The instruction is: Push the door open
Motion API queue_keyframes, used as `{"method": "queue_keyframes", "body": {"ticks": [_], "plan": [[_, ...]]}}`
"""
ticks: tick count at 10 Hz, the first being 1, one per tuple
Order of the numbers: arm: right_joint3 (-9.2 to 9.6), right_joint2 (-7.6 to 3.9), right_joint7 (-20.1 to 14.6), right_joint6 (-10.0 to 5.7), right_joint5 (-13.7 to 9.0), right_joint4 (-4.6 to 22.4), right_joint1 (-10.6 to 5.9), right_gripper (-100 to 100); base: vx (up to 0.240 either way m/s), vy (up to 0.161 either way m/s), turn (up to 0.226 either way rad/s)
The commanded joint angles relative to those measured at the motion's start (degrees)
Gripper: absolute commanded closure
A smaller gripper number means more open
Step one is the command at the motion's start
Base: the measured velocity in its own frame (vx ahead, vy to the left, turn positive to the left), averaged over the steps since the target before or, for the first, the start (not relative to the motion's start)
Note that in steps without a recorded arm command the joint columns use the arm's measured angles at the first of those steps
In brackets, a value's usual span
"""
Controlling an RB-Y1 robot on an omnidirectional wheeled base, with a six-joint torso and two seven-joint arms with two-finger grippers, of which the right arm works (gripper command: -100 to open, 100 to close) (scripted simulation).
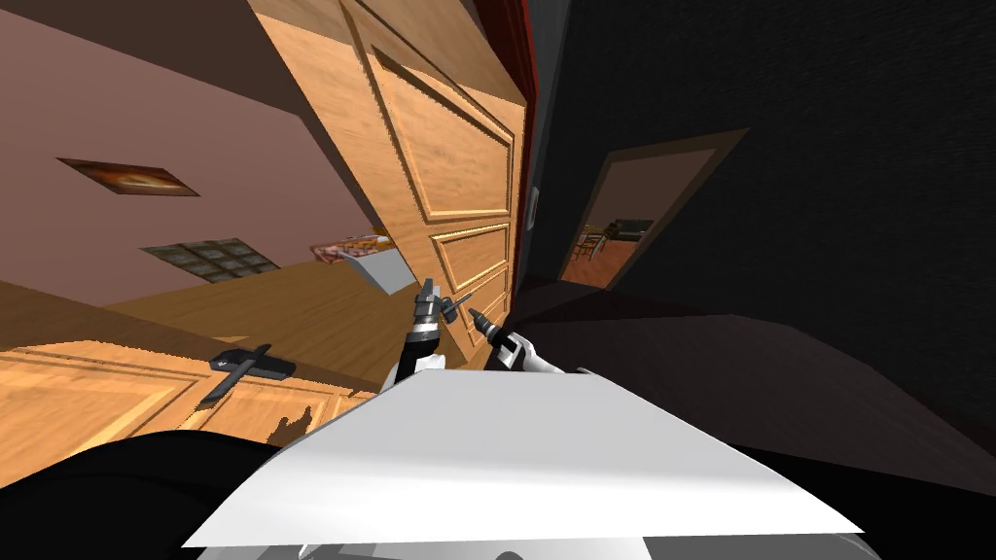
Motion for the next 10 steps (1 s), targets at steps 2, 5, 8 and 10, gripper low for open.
{"method": "queue_keyframes", "body": {"ticks": [2,5,8,10], "plan": [[-0.53,-0.26,0.3,-0.15,0.1,0.6,-0.08,-100,0.098,0.115,0.044],[-1.2,0.2,0.6,-0.33,0.3,1.3,-0.19,-100,0.129,0.169,0.026],[-1.82,1.46,1.0,-0.5,0.4,1.9,-0.28,-100,0.118,0.143,0.022],[-1.69,1.15,0.9,-0.44,0.4,1.7,-0.26,100,0.021,0.021,-0.001]]}}
